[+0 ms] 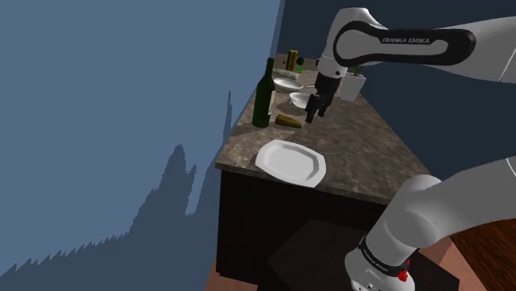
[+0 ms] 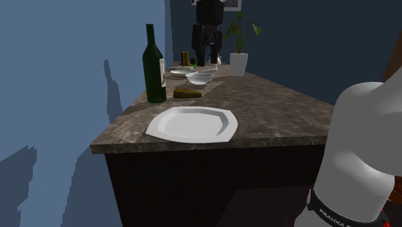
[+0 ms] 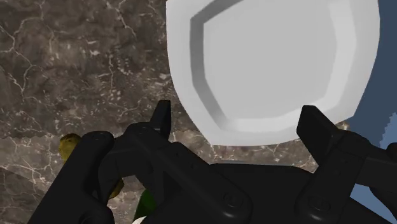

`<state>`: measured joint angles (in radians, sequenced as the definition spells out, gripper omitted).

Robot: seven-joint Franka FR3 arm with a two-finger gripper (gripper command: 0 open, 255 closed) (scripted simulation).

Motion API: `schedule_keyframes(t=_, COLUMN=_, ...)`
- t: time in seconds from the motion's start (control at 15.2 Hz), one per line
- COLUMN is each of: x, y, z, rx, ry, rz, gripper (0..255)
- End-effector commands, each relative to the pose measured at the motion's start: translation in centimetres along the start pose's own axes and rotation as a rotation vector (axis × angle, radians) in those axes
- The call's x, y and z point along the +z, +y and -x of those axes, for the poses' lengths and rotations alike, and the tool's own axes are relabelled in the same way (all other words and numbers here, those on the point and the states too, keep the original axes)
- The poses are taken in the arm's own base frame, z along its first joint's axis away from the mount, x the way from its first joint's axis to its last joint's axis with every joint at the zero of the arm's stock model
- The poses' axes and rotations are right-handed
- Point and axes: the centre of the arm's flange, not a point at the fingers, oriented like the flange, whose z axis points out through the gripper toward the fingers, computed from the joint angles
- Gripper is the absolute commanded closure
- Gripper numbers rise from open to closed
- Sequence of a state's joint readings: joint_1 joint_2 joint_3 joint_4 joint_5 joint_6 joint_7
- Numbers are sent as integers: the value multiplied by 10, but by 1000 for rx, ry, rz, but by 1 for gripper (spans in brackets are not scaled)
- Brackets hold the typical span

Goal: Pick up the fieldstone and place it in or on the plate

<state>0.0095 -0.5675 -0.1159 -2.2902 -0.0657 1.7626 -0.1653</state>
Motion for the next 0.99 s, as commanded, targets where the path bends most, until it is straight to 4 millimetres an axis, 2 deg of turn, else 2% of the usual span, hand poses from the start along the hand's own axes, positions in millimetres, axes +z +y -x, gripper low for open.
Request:
schedule_keyframes(t=0.0, x=10, y=12, z=-22, rx=2, ry=-6, rz=3, gripper=0)
schedule_keyframes(t=0.92, x=73, y=102, z=-175, rx=17, ry=-42, rz=22, gripper=0)
